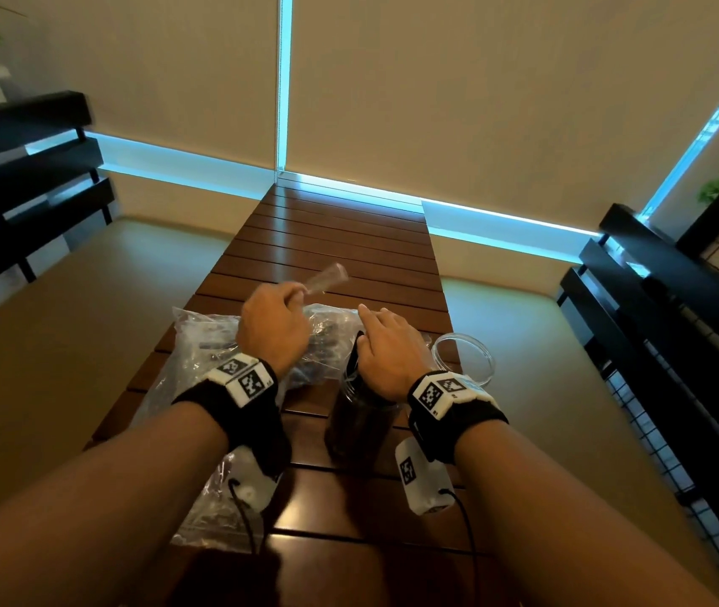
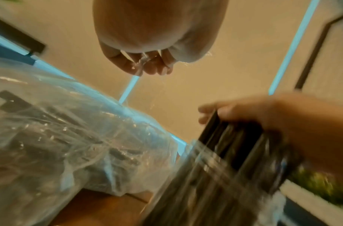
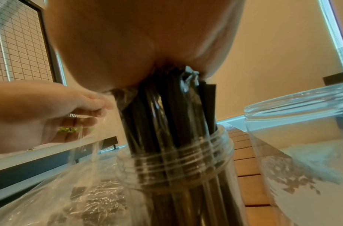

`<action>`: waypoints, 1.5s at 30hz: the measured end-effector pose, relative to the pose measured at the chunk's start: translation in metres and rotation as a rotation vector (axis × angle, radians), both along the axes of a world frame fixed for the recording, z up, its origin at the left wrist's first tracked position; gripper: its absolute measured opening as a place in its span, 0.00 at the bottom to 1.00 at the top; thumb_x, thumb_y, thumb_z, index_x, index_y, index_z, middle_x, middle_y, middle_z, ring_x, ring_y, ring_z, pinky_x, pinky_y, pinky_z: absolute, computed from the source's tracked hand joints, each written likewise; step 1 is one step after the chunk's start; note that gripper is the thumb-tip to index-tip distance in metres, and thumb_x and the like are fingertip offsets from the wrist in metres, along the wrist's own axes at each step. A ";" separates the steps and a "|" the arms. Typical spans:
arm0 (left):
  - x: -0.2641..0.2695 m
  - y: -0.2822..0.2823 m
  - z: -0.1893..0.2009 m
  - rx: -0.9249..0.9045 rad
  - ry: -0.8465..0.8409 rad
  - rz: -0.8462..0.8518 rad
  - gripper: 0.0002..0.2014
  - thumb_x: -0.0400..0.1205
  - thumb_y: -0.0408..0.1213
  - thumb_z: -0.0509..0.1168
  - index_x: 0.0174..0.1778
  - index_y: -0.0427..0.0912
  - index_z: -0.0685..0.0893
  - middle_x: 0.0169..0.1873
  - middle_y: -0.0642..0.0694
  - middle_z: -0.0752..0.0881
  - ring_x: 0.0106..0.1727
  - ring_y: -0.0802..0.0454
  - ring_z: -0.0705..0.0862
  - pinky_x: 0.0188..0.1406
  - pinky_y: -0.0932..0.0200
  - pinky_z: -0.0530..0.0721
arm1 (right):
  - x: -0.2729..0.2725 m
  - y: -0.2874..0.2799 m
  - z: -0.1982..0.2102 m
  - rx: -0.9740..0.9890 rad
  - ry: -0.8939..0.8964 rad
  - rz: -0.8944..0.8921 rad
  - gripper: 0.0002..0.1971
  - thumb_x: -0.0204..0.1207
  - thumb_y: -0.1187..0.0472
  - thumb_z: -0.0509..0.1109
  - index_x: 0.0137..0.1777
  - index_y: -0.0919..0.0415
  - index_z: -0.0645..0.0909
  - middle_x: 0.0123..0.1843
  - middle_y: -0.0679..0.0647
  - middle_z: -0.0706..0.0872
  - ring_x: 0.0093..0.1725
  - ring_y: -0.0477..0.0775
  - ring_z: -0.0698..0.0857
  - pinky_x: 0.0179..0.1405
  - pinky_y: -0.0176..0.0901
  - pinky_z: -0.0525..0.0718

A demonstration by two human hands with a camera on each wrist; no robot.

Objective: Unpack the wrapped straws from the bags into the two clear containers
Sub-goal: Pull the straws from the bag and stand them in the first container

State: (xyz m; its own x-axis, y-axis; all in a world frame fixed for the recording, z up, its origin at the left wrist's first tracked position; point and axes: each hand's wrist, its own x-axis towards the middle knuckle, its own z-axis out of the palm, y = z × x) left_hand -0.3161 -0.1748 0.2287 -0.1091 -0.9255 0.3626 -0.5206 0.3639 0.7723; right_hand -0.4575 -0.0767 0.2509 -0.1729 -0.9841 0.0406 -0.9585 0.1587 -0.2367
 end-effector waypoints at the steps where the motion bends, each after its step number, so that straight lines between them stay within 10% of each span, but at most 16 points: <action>1: 0.002 -0.003 0.008 0.020 0.051 0.048 0.10 0.88 0.38 0.61 0.53 0.47 0.89 0.49 0.47 0.88 0.49 0.50 0.84 0.43 0.58 0.78 | 0.000 0.000 0.001 0.003 -0.001 -0.005 0.28 0.87 0.55 0.51 0.85 0.62 0.57 0.83 0.60 0.66 0.84 0.59 0.61 0.81 0.53 0.60; 7: 0.009 0.006 -0.006 0.130 -0.257 -0.268 0.13 0.82 0.29 0.62 0.57 0.41 0.89 0.48 0.46 0.90 0.49 0.47 0.88 0.54 0.50 0.87 | -0.001 -0.001 0.001 -0.059 -0.051 -0.025 0.26 0.84 0.55 0.55 0.82 0.56 0.65 0.76 0.60 0.76 0.76 0.60 0.72 0.74 0.54 0.69; 9: 0.007 0.019 -0.021 0.193 -0.528 -0.405 0.12 0.78 0.33 0.62 0.53 0.41 0.87 0.42 0.47 0.87 0.46 0.45 0.87 0.50 0.49 0.86 | -0.005 0.000 0.002 -0.090 -0.054 -0.081 0.23 0.82 0.54 0.56 0.76 0.54 0.72 0.70 0.58 0.80 0.70 0.60 0.76 0.68 0.54 0.76; 12: 0.004 0.036 -0.038 0.279 -0.860 -0.545 0.15 0.79 0.45 0.63 0.60 0.48 0.81 0.58 0.46 0.85 0.63 0.41 0.83 0.65 0.43 0.79 | -0.012 0.002 0.007 -0.059 0.007 -0.129 0.20 0.82 0.52 0.56 0.71 0.52 0.78 0.71 0.55 0.80 0.69 0.59 0.77 0.65 0.55 0.77; 15: 0.006 0.039 -0.047 0.284 -0.905 -0.614 0.16 0.73 0.51 0.62 0.55 0.54 0.82 0.56 0.47 0.81 0.63 0.44 0.81 0.63 0.42 0.81 | -0.013 0.003 0.013 -0.056 0.088 -0.132 0.21 0.82 0.46 0.56 0.68 0.50 0.81 0.72 0.53 0.80 0.70 0.57 0.77 0.66 0.55 0.75; 19: 0.010 0.025 -0.035 0.065 -0.658 -0.469 0.17 0.72 0.54 0.61 0.50 0.51 0.86 0.50 0.49 0.84 0.51 0.49 0.84 0.54 0.49 0.86 | -0.006 -0.001 0.018 -0.069 0.120 -0.133 0.31 0.79 0.31 0.51 0.70 0.47 0.80 0.73 0.52 0.79 0.73 0.58 0.74 0.72 0.60 0.71; 22: 0.019 0.003 -0.022 -0.111 -0.823 -0.213 0.32 0.75 0.57 0.66 0.74 0.50 0.74 0.71 0.43 0.75 0.71 0.42 0.75 0.68 0.38 0.76 | 0.006 -0.011 0.025 -0.165 0.172 -0.112 0.30 0.79 0.31 0.52 0.69 0.48 0.79 0.72 0.51 0.79 0.73 0.57 0.73 0.71 0.60 0.70; 26: 0.050 -0.029 -0.038 0.189 -1.074 -0.117 0.51 0.71 0.68 0.70 0.84 0.55 0.52 0.83 0.38 0.58 0.83 0.34 0.58 0.74 0.21 0.63 | 0.026 -0.026 0.033 -0.249 0.172 -0.048 0.17 0.80 0.44 0.61 0.63 0.50 0.81 0.64 0.49 0.82 0.65 0.56 0.77 0.65 0.56 0.74; 31: 0.084 -0.047 -0.052 0.198 -0.710 -0.069 0.23 0.79 0.43 0.68 0.70 0.52 0.75 0.63 0.41 0.84 0.61 0.40 0.83 0.62 0.38 0.82 | 0.030 -0.038 0.038 -0.258 0.097 -0.039 0.09 0.79 0.57 0.63 0.52 0.53 0.83 0.51 0.50 0.84 0.52 0.56 0.82 0.53 0.53 0.81; 35: 0.107 -0.055 -0.033 0.153 -0.461 -0.062 0.07 0.81 0.31 0.66 0.49 0.48 0.79 0.43 0.48 0.86 0.35 0.53 0.79 0.43 0.55 0.80 | 0.024 -0.045 0.046 -0.292 -0.066 -0.118 0.06 0.78 0.59 0.66 0.51 0.56 0.83 0.50 0.50 0.84 0.48 0.54 0.83 0.46 0.47 0.81; 40: 0.126 -0.046 -0.007 0.199 -0.182 -0.080 0.08 0.84 0.26 0.61 0.54 0.39 0.83 0.47 0.45 0.85 0.46 0.45 0.82 0.46 0.53 0.77 | 0.024 -0.065 0.055 -0.410 -0.282 -0.184 0.07 0.80 0.64 0.68 0.48 0.50 0.85 0.51 0.50 0.89 0.49 0.51 0.87 0.53 0.50 0.86; 45: 0.137 -0.033 0.009 0.094 -0.062 -0.173 0.07 0.86 0.31 0.62 0.46 0.47 0.80 0.42 0.51 0.83 0.41 0.54 0.80 0.37 0.65 0.72 | 0.036 -0.071 0.078 -0.256 -0.052 0.125 0.13 0.79 0.69 0.68 0.57 0.54 0.88 0.53 0.49 0.90 0.53 0.51 0.86 0.55 0.43 0.82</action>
